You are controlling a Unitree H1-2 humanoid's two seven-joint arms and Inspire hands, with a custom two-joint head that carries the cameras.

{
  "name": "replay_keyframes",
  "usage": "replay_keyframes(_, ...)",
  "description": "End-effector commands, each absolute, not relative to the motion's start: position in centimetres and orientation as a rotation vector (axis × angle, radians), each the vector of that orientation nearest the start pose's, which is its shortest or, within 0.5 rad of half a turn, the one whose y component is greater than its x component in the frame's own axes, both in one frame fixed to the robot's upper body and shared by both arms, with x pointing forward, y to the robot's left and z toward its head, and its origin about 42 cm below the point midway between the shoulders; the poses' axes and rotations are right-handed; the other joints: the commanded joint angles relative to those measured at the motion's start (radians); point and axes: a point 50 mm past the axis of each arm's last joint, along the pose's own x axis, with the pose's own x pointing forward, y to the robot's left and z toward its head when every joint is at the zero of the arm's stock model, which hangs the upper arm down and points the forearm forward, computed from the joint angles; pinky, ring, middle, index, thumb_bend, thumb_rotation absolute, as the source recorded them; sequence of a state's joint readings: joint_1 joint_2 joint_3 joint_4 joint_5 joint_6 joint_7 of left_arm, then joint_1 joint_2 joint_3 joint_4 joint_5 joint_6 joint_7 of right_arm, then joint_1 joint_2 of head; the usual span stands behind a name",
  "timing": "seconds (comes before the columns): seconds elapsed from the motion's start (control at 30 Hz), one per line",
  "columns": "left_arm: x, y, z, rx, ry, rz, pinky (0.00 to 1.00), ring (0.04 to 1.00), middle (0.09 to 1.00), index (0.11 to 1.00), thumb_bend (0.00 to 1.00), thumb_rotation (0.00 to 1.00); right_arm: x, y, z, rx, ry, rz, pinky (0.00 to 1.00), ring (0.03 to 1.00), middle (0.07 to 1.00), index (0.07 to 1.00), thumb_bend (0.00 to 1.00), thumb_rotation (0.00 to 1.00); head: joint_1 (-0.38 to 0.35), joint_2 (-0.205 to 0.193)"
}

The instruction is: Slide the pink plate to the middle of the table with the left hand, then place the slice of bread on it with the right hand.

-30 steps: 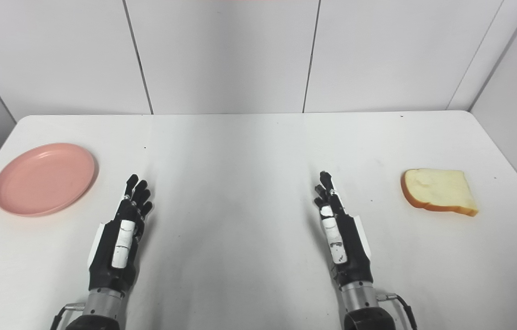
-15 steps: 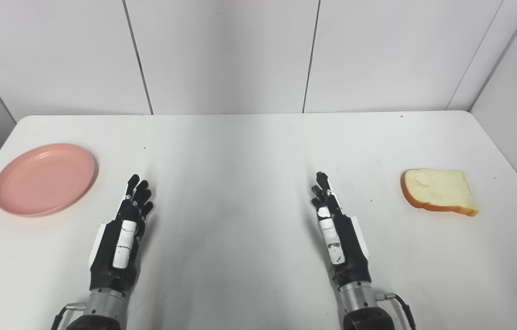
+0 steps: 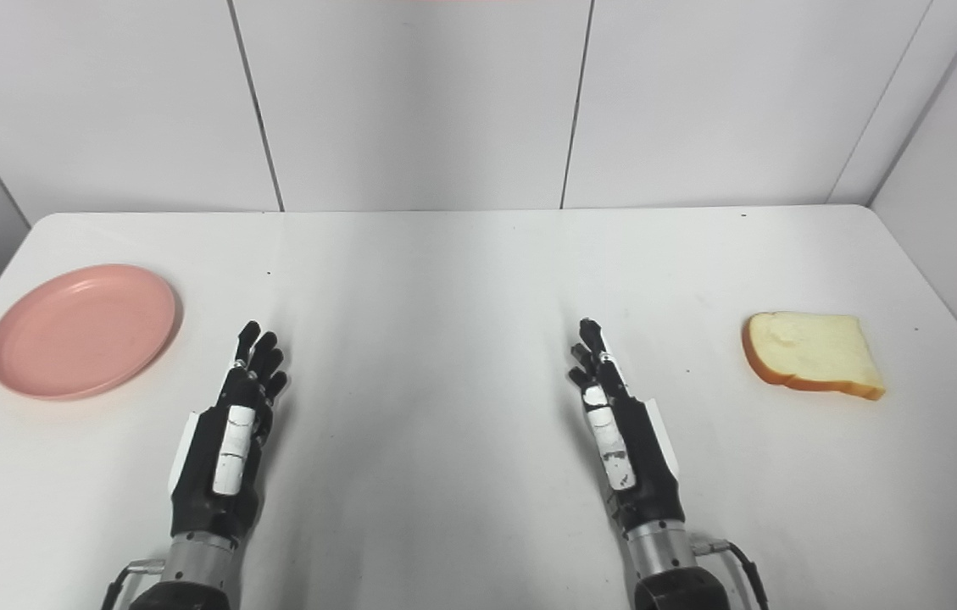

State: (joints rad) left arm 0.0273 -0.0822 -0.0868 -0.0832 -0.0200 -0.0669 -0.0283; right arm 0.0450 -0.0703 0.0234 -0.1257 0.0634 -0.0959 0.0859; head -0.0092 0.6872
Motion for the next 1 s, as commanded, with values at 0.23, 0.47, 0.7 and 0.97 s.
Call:
replay_keyframes(0.23, 27.7, 15.3, 13.1, -0.132, -0.167, -0.097, 1.0, 1.0, 1.0, 1.0, 0.82, 0.89, 26.6, -22.9, 11.5, -0.026, -0.153, 0.123, 0.95, 0.971, 0.995, 0.974, 0.9, 1.0, 0.011, -0.003)
replay_keyframes(0.47, 27.8, 15.3, 13.0, -0.145, -0.153, -0.093, 1.0, 1.0, 1.0, 1.0, 0.83, 0.88, 26.6, -22.8, 11.5, -0.033, -0.154, 0.123, 0.94, 0.965, 0.993, 0.971, 0.91, 1.0, 0.008, -0.004)
replay_keyframes(0.7, 27.7, 15.0, 13.0, -0.131, -0.148, -0.091, 1.0, 1.0, 1.0, 1.0, 0.82, 0.89, 26.5, -23.3, 11.5, -0.034, -0.162, 0.119, 0.94, 0.964, 0.991, 0.973, 0.89, 1.0, 0.038, -0.004)
replay_keyframes(0.97, 28.0, 14.3, 12.5, -0.137, -0.156, -0.093, 1.0, 1.0, 1.0, 1.0, 0.81, 0.89, 26.7, -24.0, 10.9, -0.027, -0.152, 0.117, 0.93, 0.956, 0.98, 0.965, 0.91, 1.0, 0.091, -0.037)
